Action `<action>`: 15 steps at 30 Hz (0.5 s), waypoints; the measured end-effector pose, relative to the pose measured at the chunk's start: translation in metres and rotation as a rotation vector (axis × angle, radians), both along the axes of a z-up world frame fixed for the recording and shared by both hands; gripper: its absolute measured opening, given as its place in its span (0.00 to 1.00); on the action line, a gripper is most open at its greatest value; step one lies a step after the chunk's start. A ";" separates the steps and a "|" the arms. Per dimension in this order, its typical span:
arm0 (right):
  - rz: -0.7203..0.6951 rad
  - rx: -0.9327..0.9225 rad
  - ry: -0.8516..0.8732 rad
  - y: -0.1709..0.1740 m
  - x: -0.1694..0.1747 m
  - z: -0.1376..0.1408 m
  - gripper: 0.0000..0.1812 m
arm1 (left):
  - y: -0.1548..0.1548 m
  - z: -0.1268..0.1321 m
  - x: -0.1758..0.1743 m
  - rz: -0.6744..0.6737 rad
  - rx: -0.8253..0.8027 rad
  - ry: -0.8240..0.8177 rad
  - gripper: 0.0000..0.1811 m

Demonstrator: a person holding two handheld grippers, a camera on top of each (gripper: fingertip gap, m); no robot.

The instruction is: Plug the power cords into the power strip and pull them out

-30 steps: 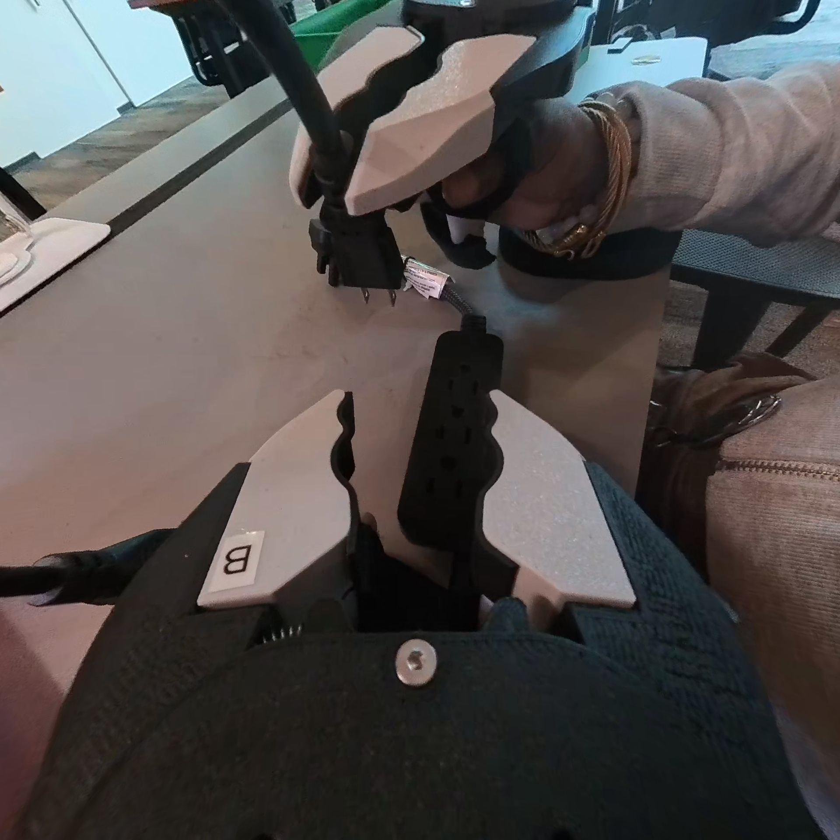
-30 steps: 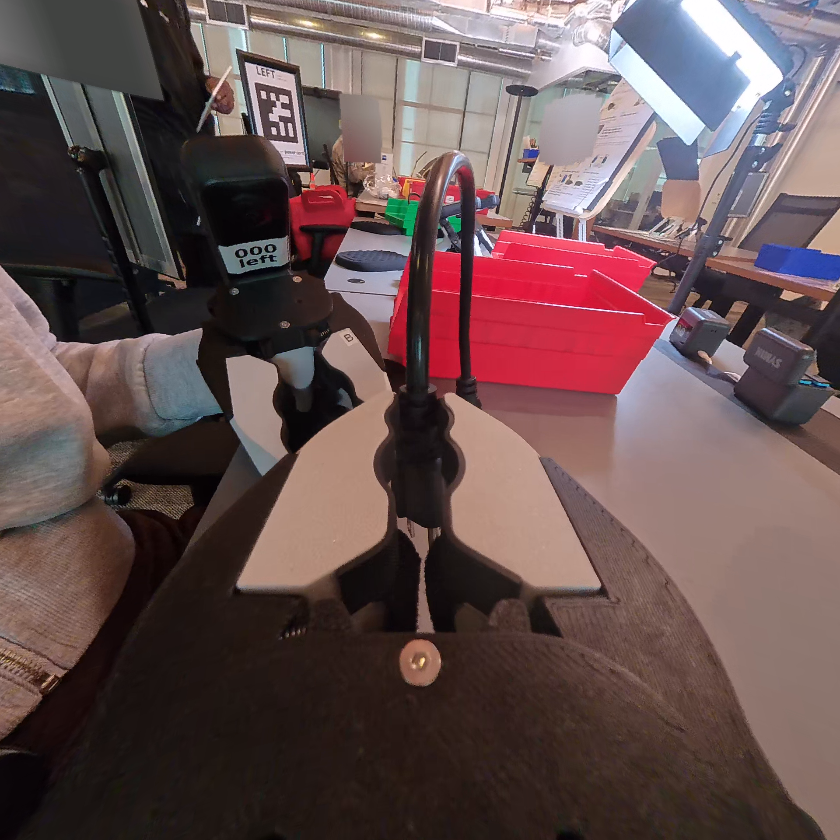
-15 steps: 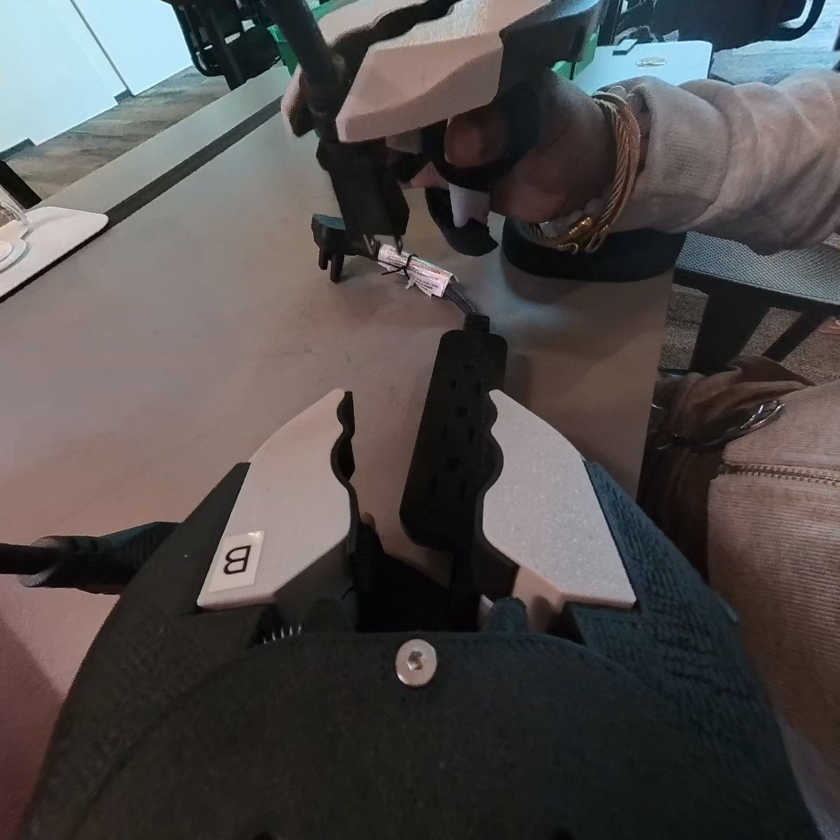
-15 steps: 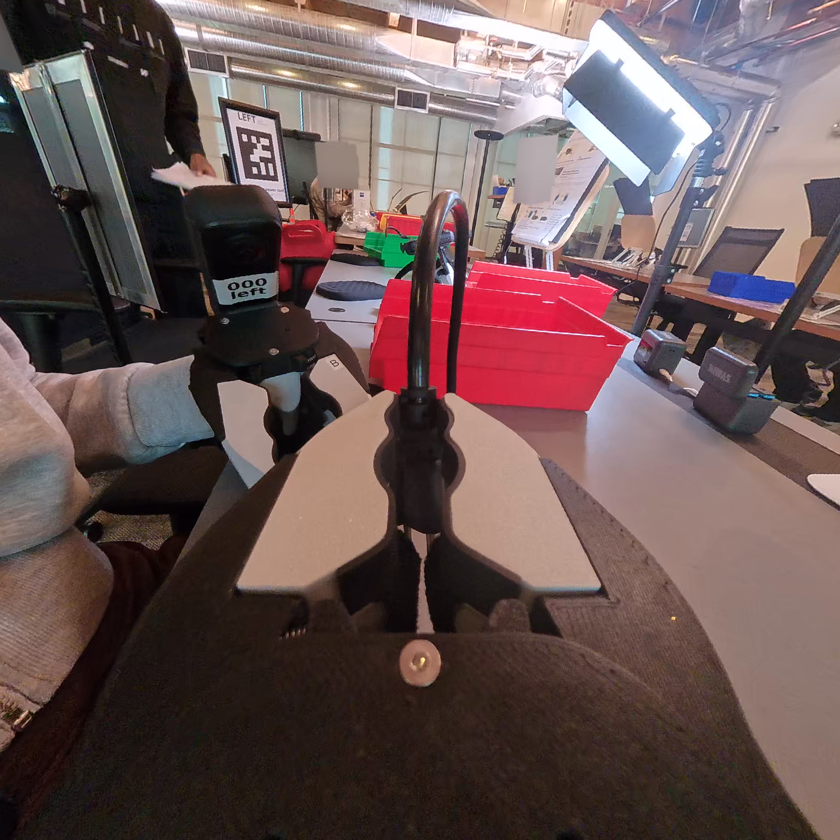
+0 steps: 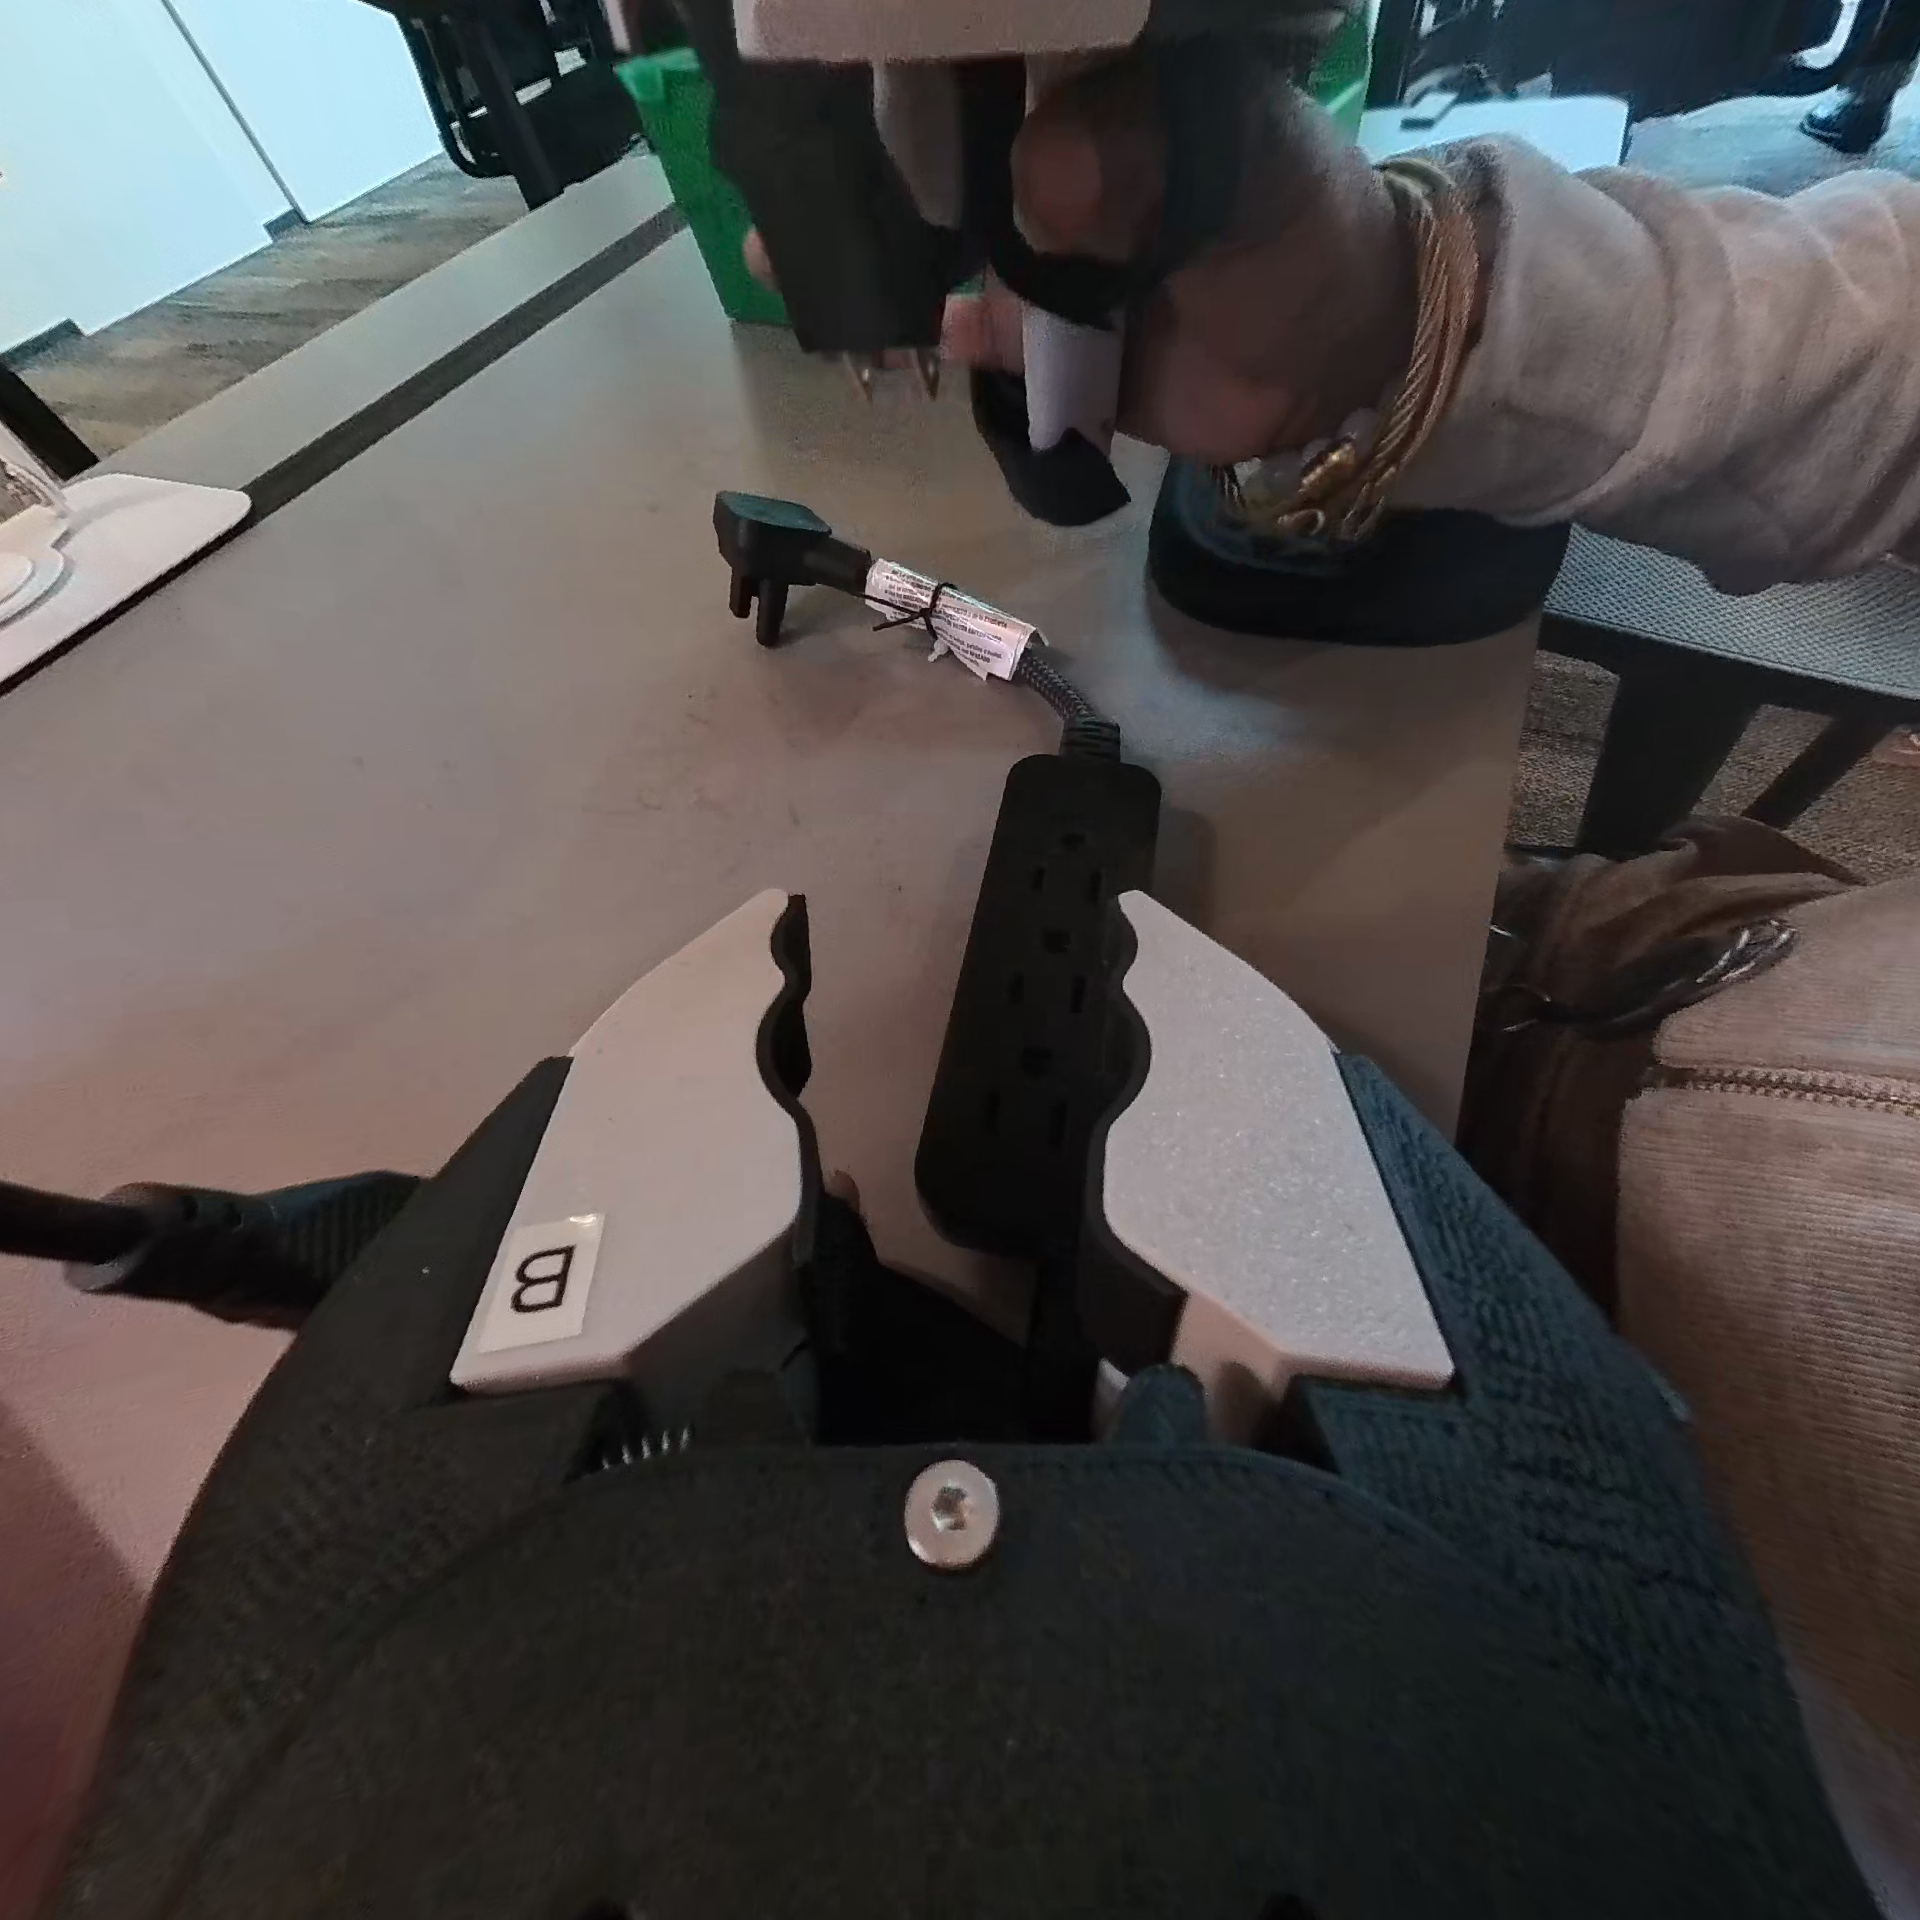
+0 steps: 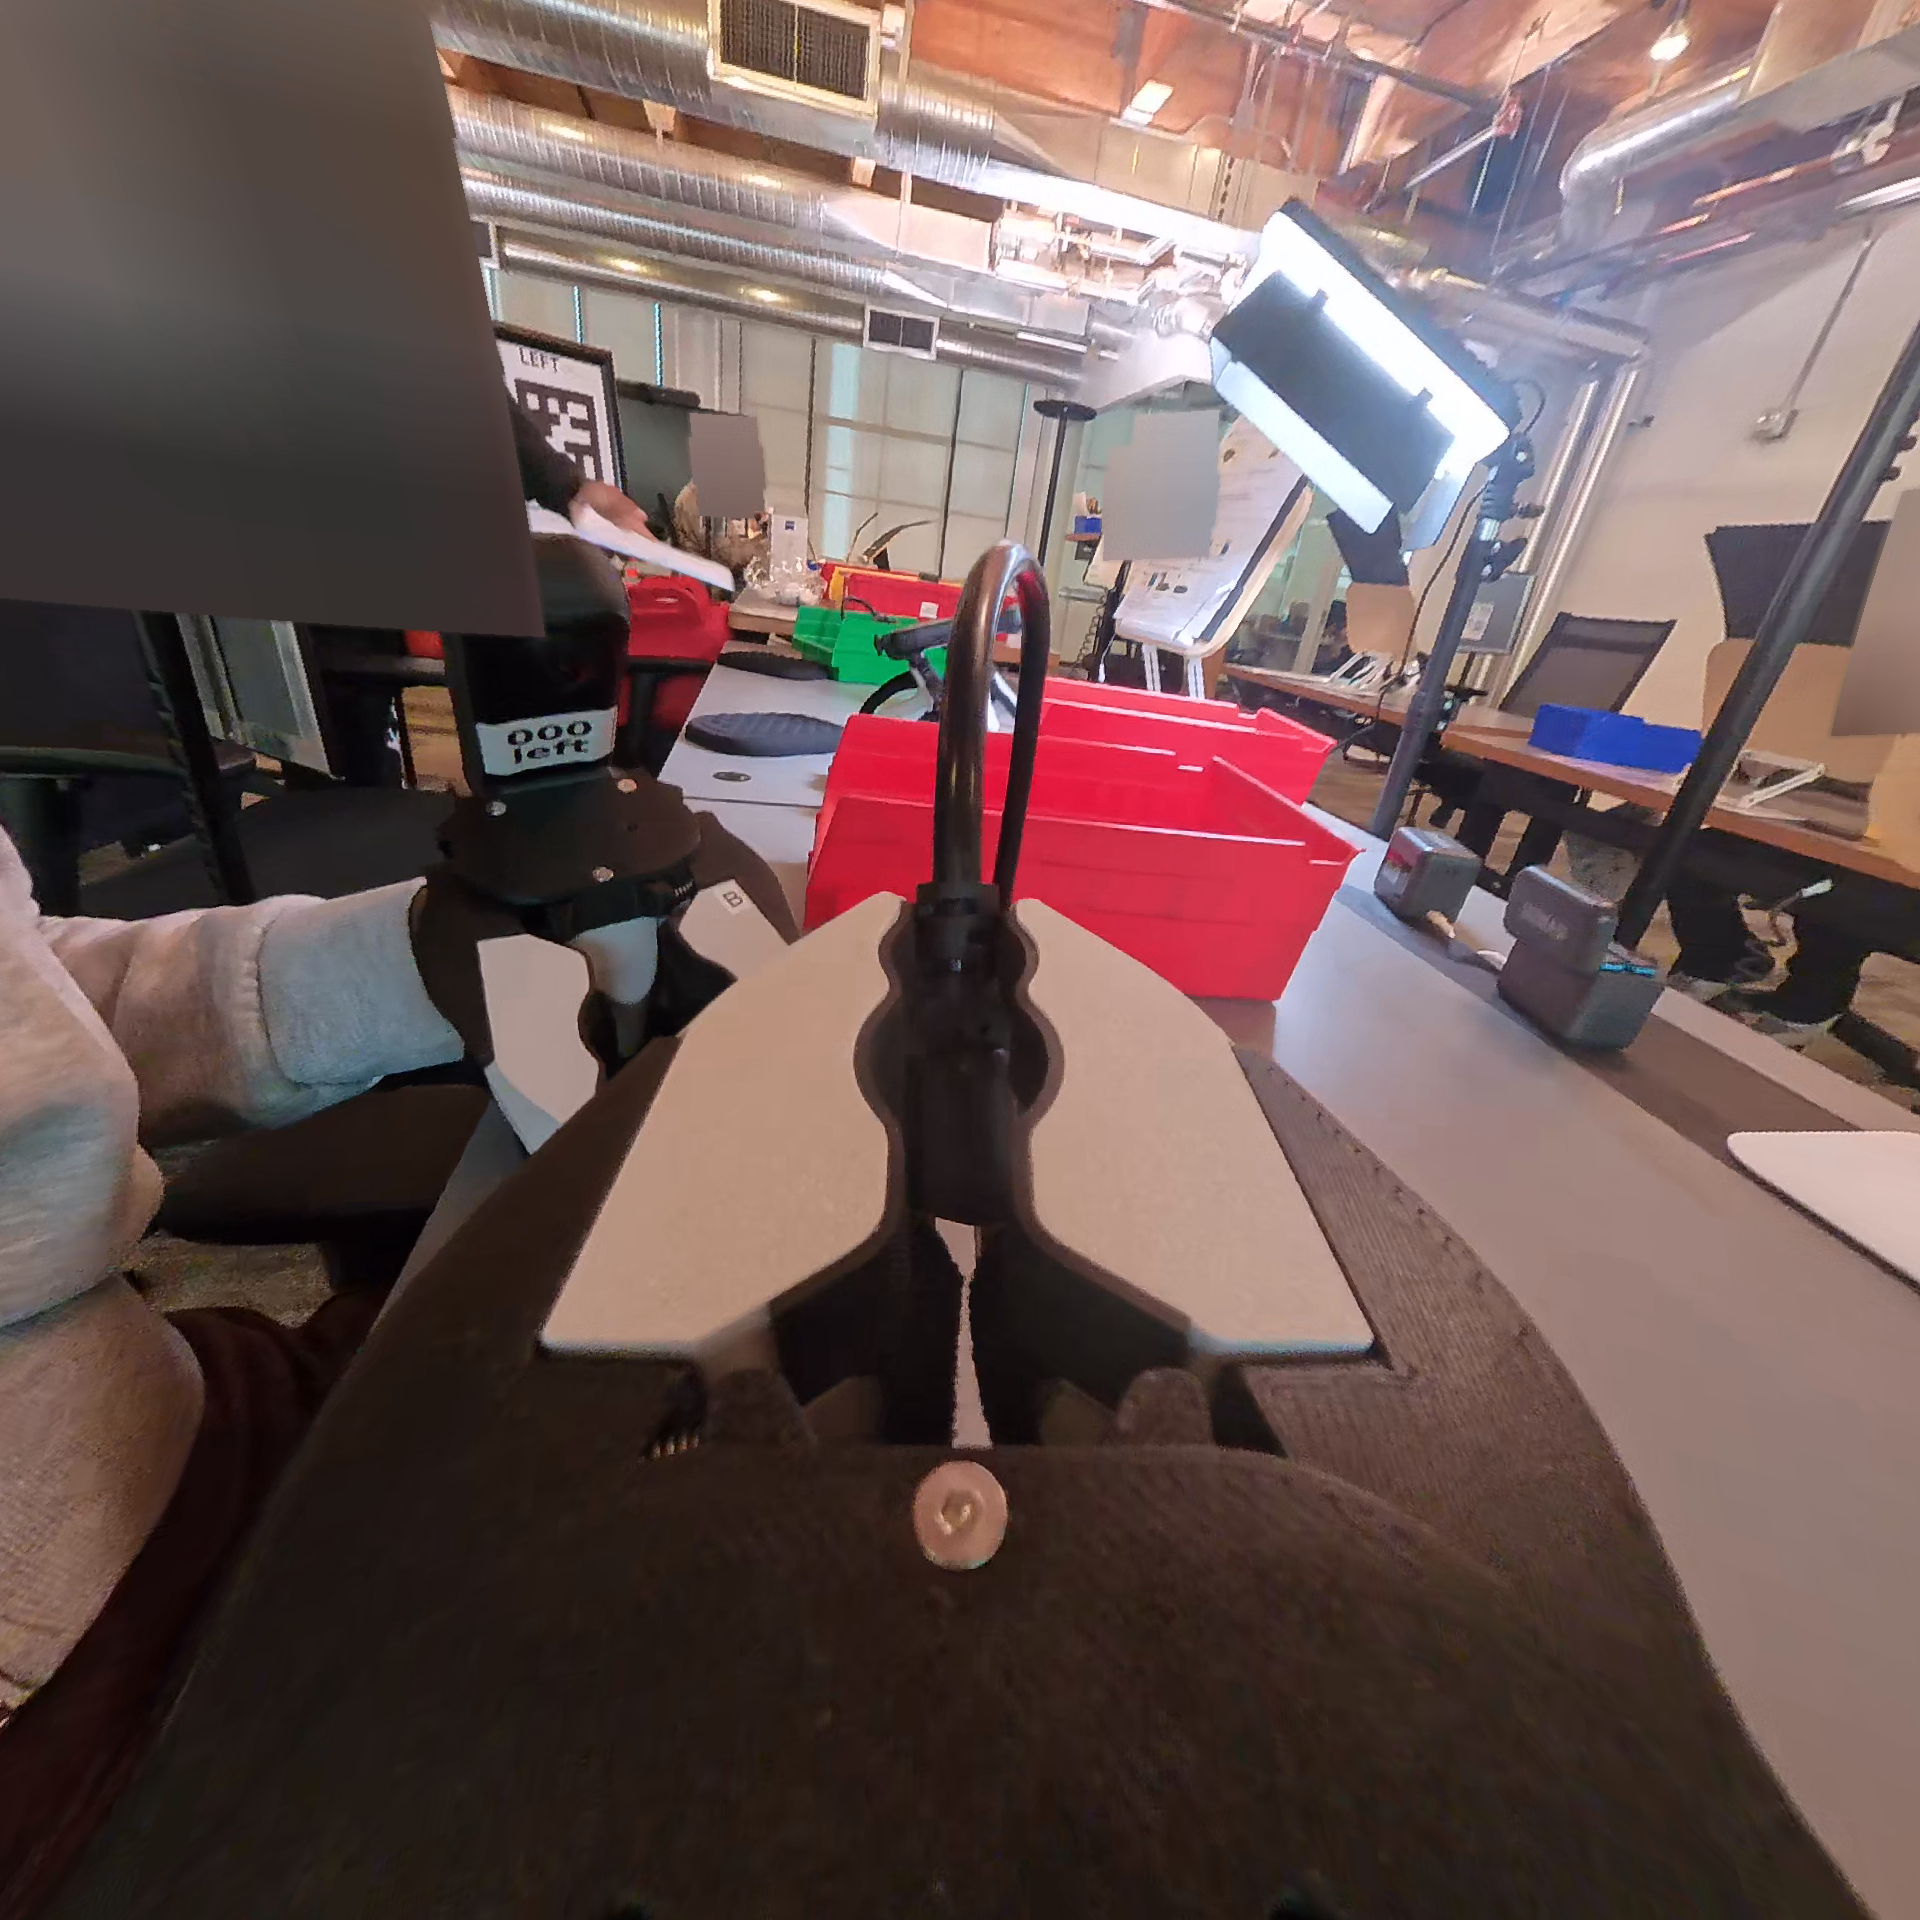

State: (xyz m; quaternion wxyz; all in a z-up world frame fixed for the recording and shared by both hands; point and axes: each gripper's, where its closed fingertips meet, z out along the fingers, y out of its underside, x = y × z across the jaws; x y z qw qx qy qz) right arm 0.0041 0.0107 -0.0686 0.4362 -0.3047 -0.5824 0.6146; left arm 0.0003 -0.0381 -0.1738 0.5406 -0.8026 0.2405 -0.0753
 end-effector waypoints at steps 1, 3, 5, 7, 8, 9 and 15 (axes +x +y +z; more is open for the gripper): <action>-0.006 0.004 0.010 0.001 0.001 0.003 0.09 | 0.000 0.000 0.000 0.001 -0.003 0.001 0.29; -0.023 0.016 0.035 0.004 0.004 0.010 0.09 | 0.001 -0.001 0.000 0.002 -0.008 0.006 0.30; -0.037 0.021 0.055 0.007 0.007 0.016 0.09 | 0.001 -0.002 0.000 0.003 -0.011 0.012 0.30; -0.056 0.035 0.062 0.010 0.009 0.018 0.09 | 0.001 -0.003 0.000 0.002 -0.017 0.015 0.29; -0.066 0.044 0.064 0.012 0.010 0.020 0.09 | 0.001 -0.004 0.000 0.002 -0.022 0.015 0.30; -0.075 0.054 0.068 0.013 0.011 0.022 0.09 | 0.001 -0.004 0.000 0.005 -0.023 0.016 0.30; -0.160 0.149 0.064 0.030 0.012 0.047 0.09 | -0.013 0.037 -0.010 0.172 -0.185 0.202 0.17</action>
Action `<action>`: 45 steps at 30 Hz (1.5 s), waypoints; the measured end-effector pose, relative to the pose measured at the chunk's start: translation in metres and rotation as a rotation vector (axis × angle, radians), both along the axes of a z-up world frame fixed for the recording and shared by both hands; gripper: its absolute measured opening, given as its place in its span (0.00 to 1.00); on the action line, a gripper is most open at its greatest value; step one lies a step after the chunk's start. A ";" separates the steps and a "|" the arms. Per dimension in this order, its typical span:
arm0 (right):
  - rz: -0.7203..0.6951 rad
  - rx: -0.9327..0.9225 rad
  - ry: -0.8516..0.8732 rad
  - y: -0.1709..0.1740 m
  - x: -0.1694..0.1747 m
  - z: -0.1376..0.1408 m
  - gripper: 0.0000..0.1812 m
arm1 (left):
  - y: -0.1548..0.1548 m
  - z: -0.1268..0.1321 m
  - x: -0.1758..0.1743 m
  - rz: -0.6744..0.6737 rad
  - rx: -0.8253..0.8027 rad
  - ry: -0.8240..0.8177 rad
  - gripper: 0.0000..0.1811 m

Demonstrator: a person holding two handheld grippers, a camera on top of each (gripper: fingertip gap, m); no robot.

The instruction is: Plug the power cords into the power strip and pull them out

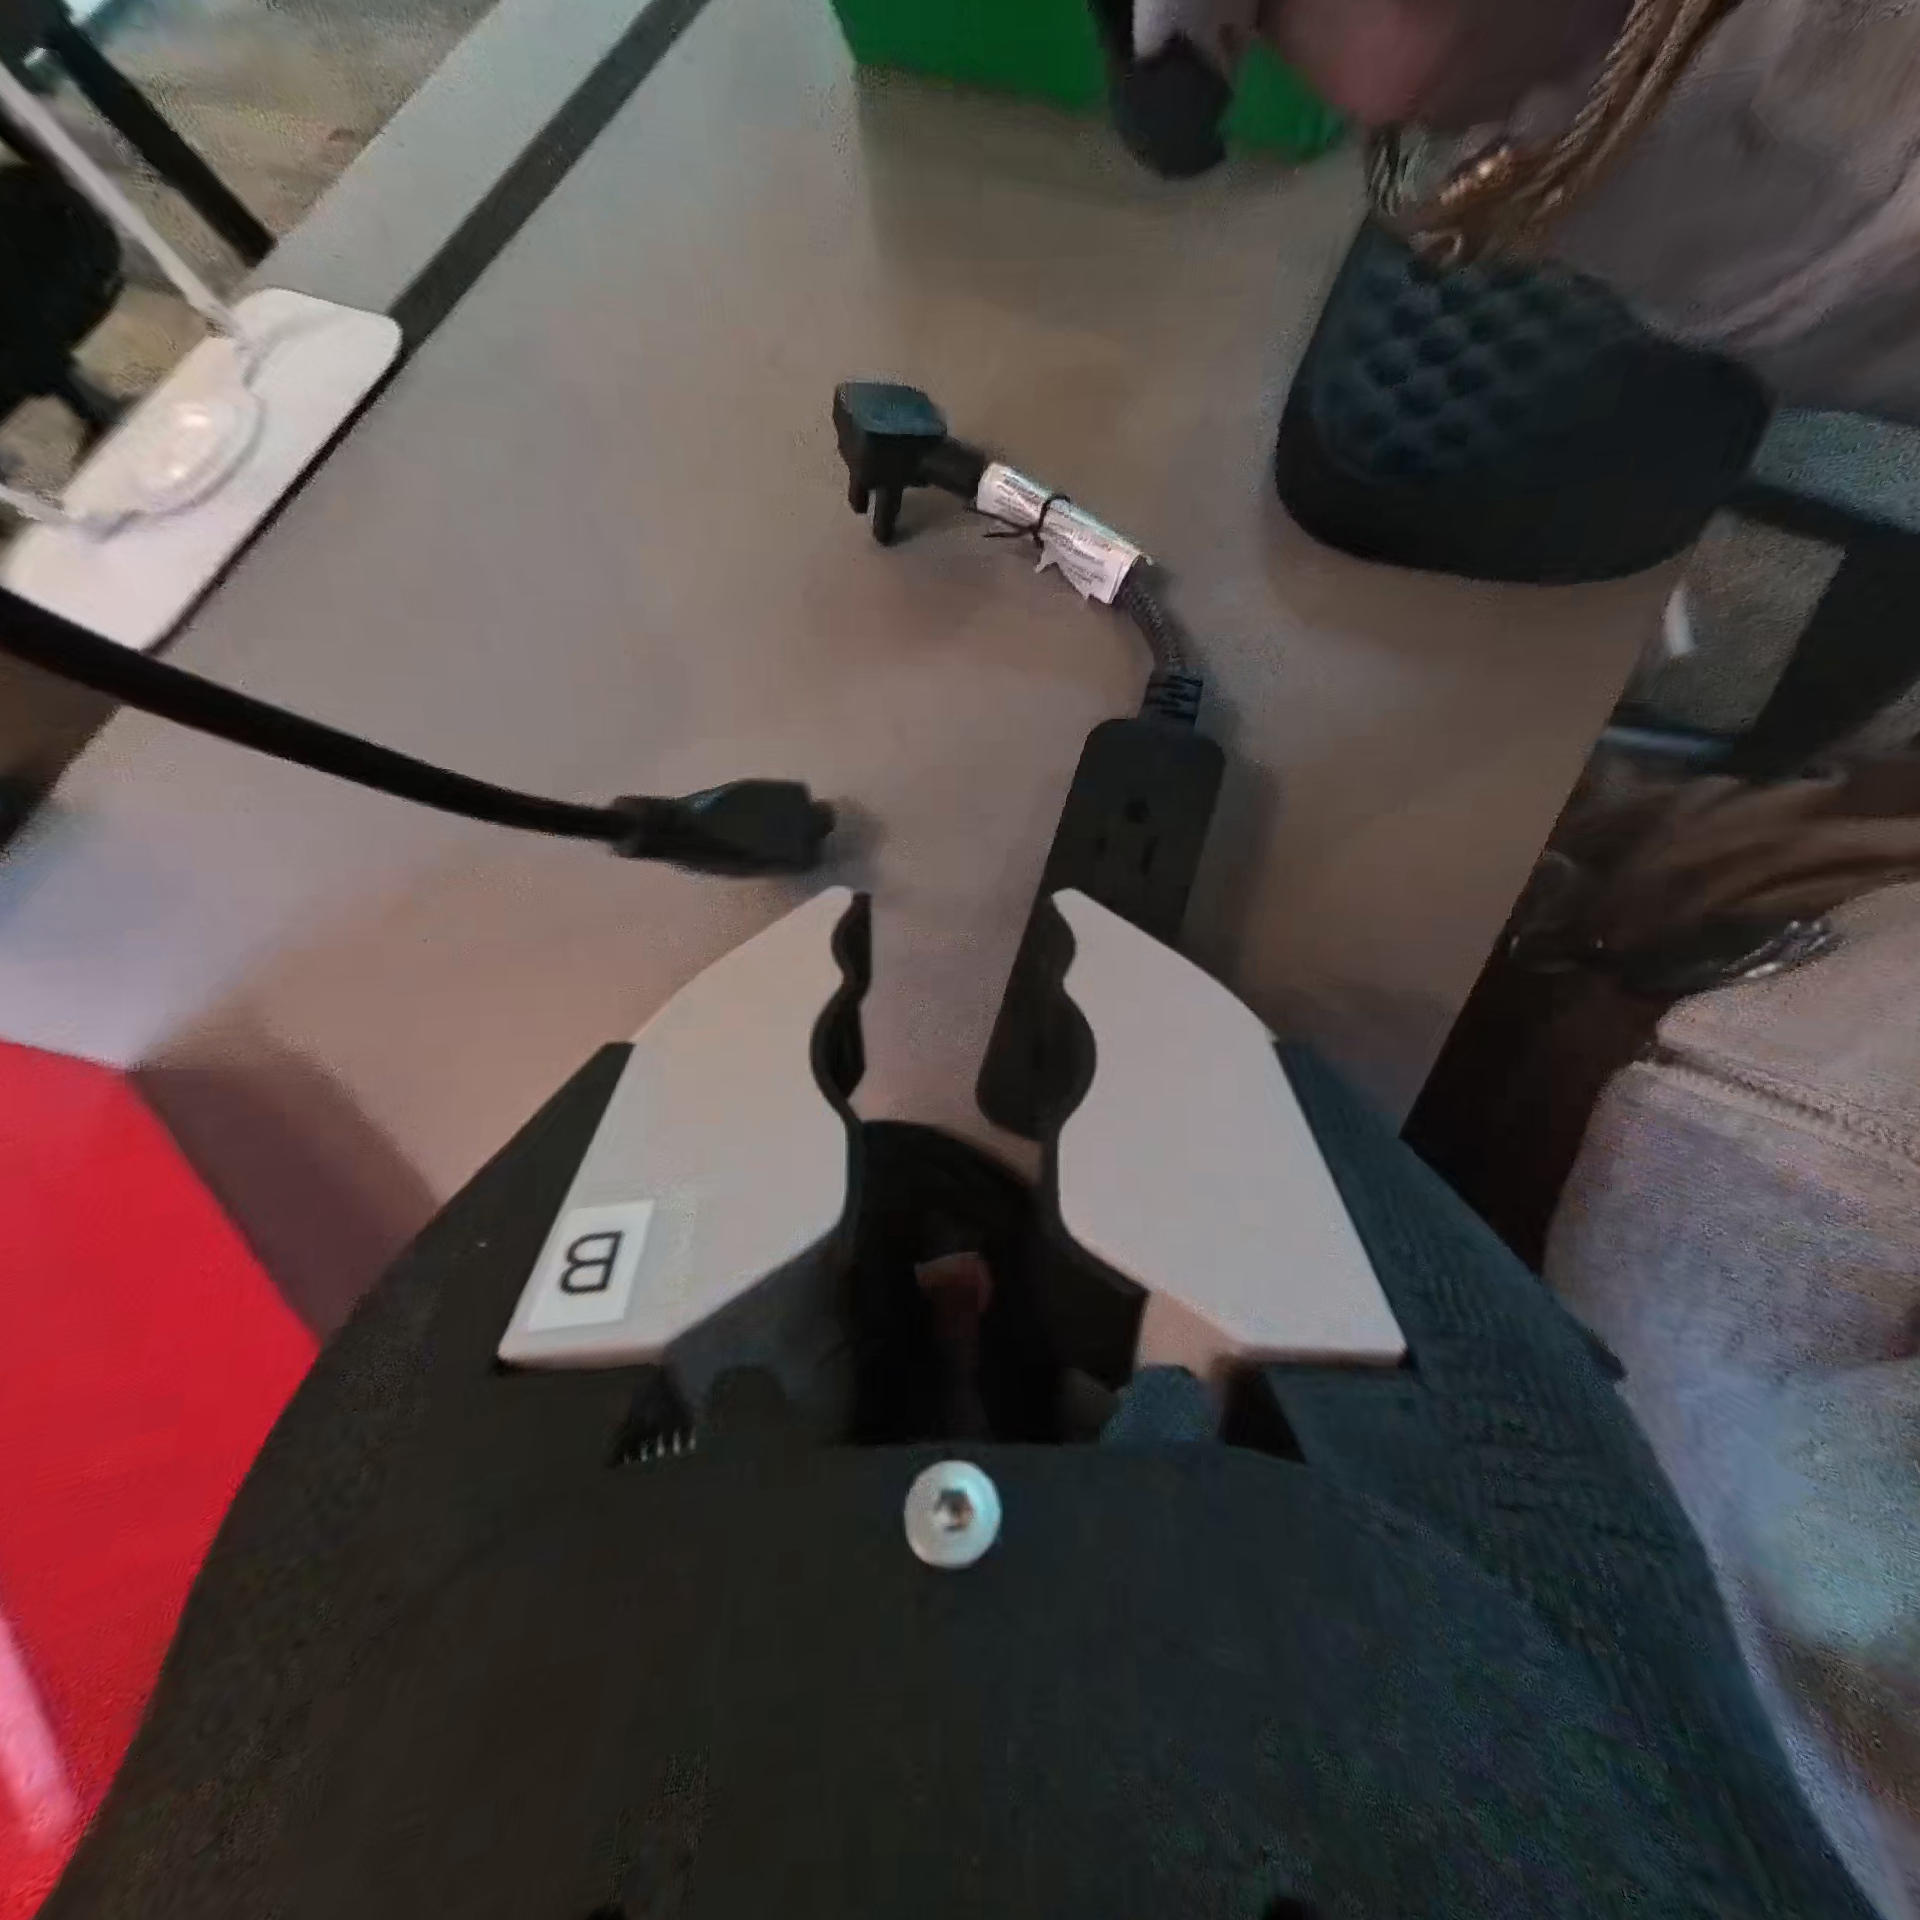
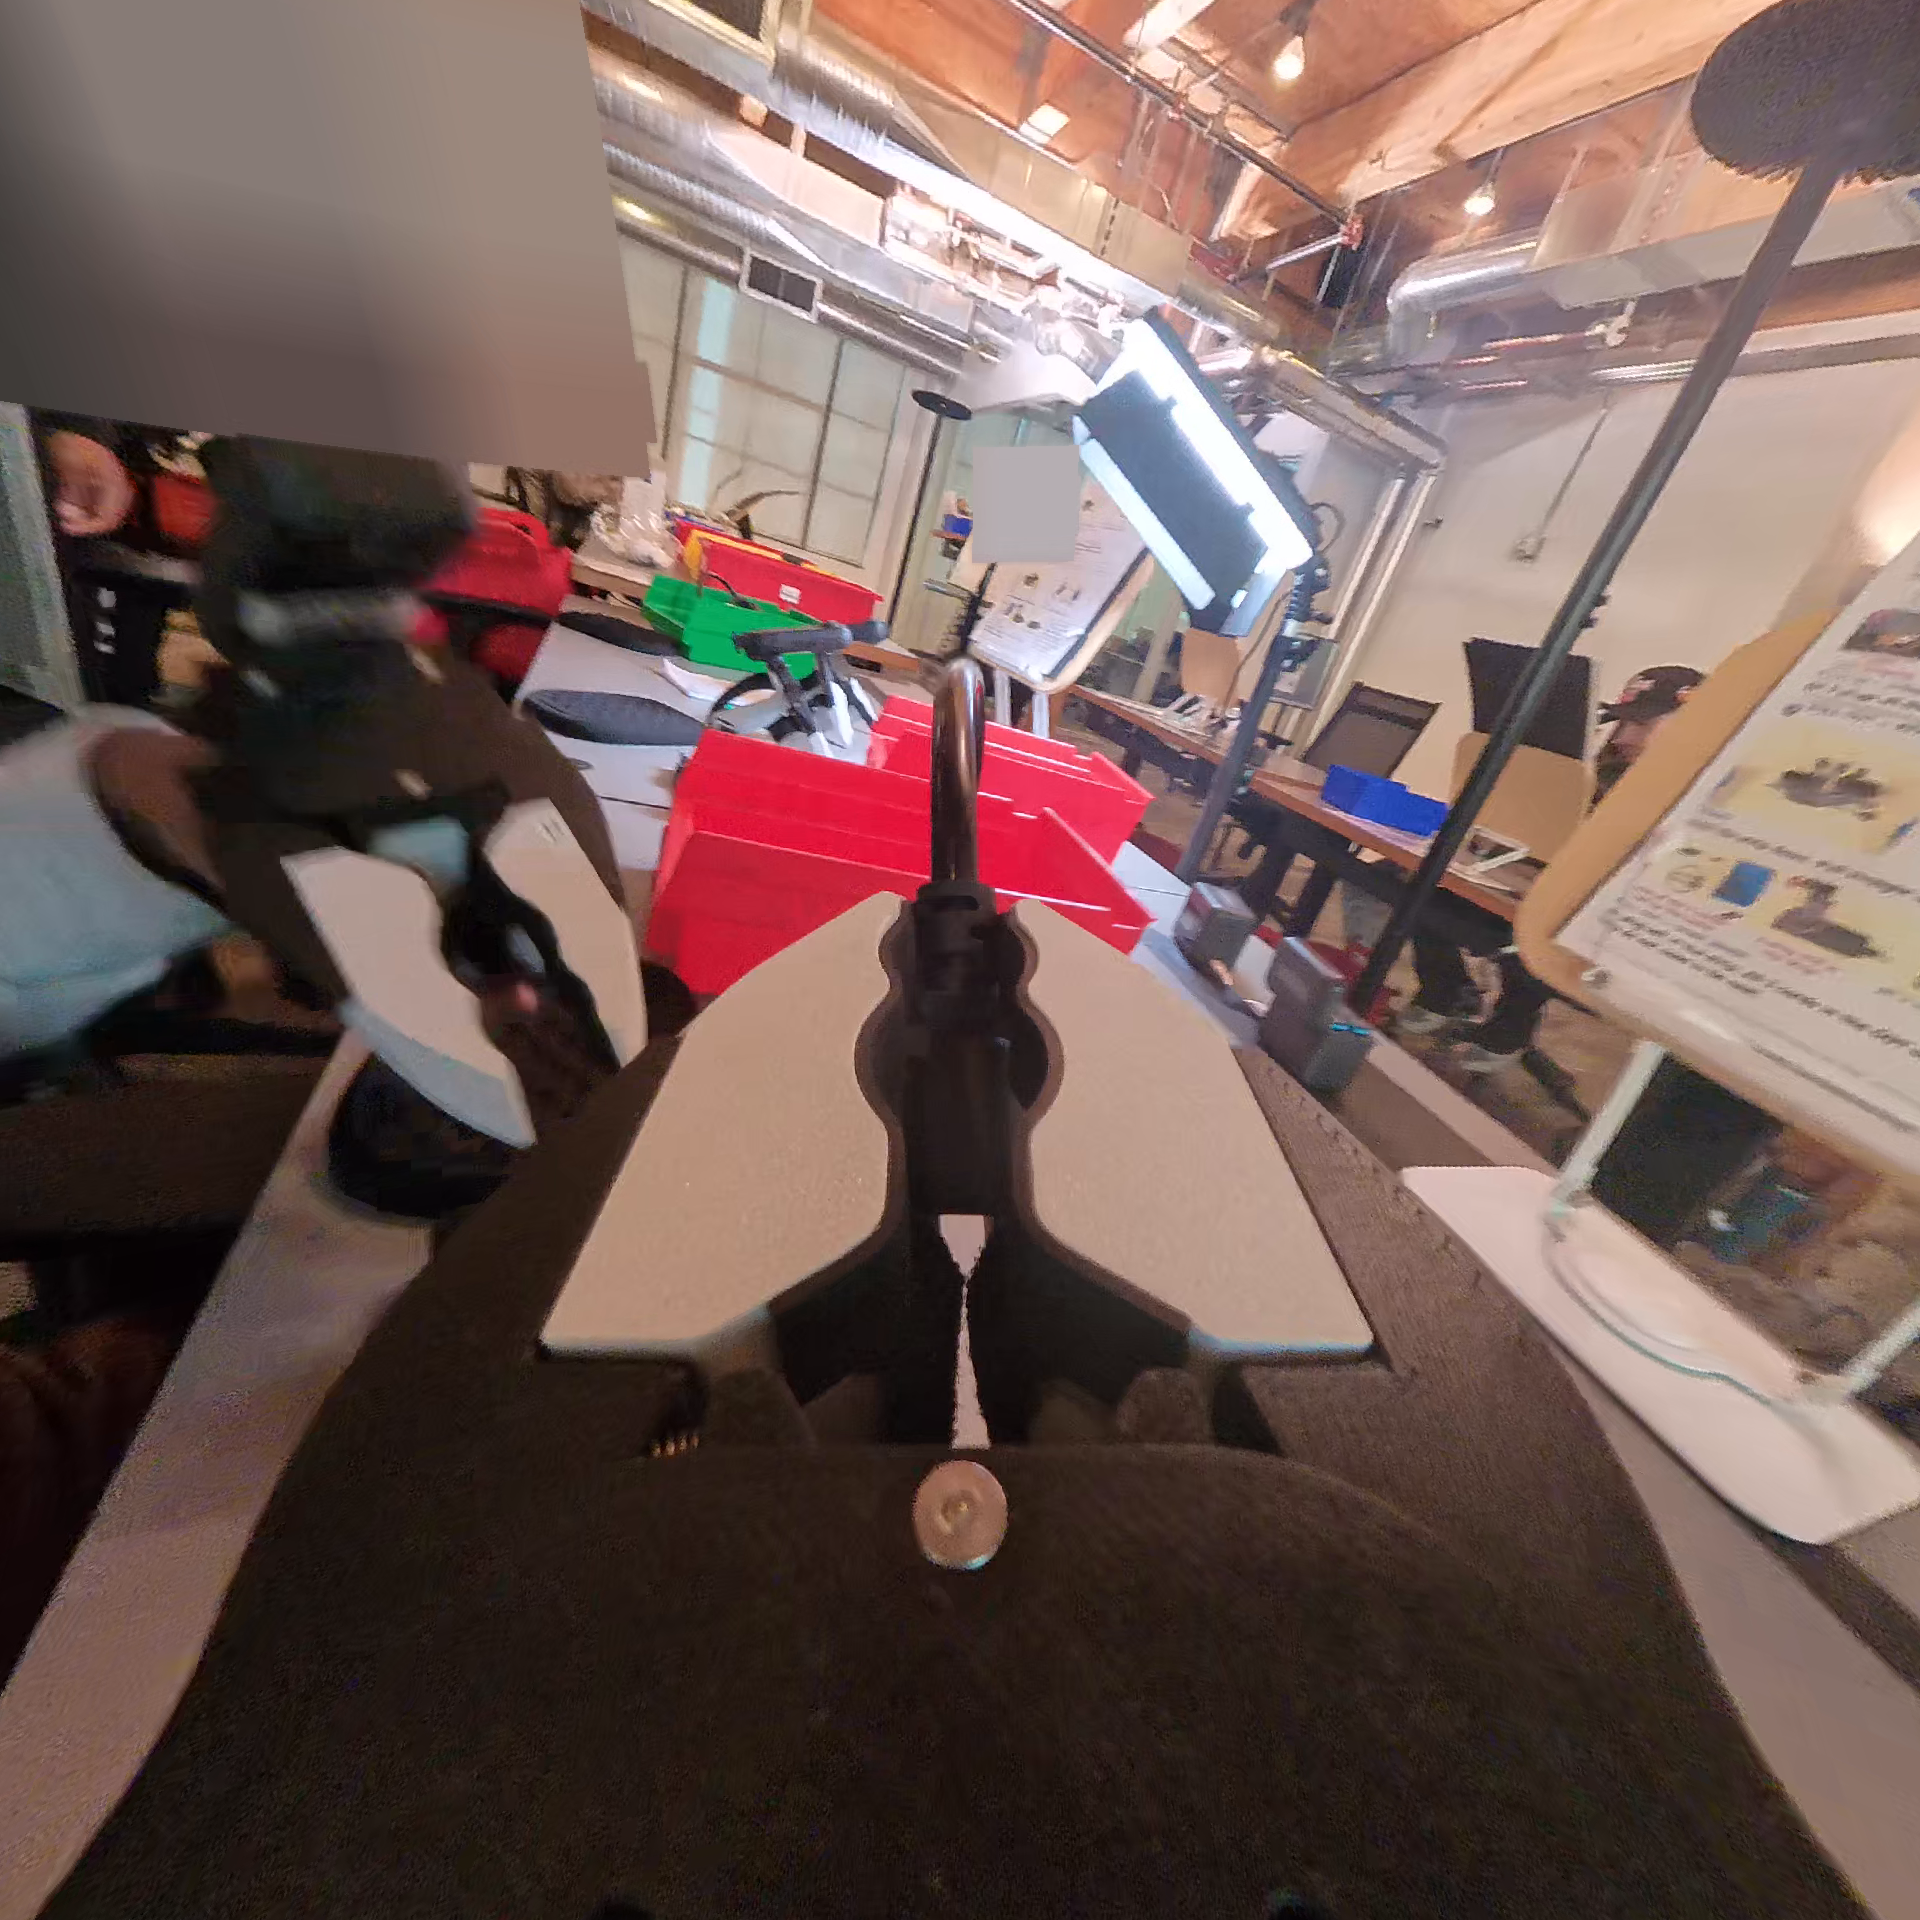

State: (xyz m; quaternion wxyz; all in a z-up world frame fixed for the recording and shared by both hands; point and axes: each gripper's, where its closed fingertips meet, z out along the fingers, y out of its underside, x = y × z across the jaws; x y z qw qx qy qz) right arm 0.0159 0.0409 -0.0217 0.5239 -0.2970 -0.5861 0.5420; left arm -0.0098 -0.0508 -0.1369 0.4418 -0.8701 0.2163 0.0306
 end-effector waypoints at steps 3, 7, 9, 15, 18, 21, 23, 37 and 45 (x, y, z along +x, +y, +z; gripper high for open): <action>-0.069 0.055 -0.001 0.013 0.001 0.016 0.09 | -0.009 0.052 0.002 0.032 0.032 0.291 0.28; -0.142 0.088 -0.009 0.029 0.005 0.026 0.09 | -0.015 0.075 0.020 -0.019 0.028 0.378 0.31; -0.164 0.080 -0.004 0.035 0.008 0.029 0.09 | -0.017 0.079 0.030 -0.051 0.033 0.368 0.32; -0.197 0.076 0.010 0.045 0.016 0.039 0.09 | -0.017 0.083 0.039 -0.064 0.051 0.332 0.32; -0.198 0.075 0.017 0.047 0.020 0.043 0.09 | -0.017 0.085 0.039 -0.059 0.053 0.336 0.32; -0.197 0.071 0.023 0.048 0.023 0.046 0.08 | -0.016 0.085 0.040 -0.060 0.052 0.338 0.32; -0.199 0.072 0.028 0.049 0.025 0.048 0.09 | -0.016 0.084 0.040 -0.054 0.042 0.345 0.32; -0.386 0.092 0.160 0.096 0.075 0.114 0.08 | -0.008 0.076 0.040 -0.057 0.014 0.355 0.32; -0.805 0.156 0.156 0.183 0.161 0.131 0.08 | -0.005 0.036 0.015 0.005 -0.082 0.284 0.32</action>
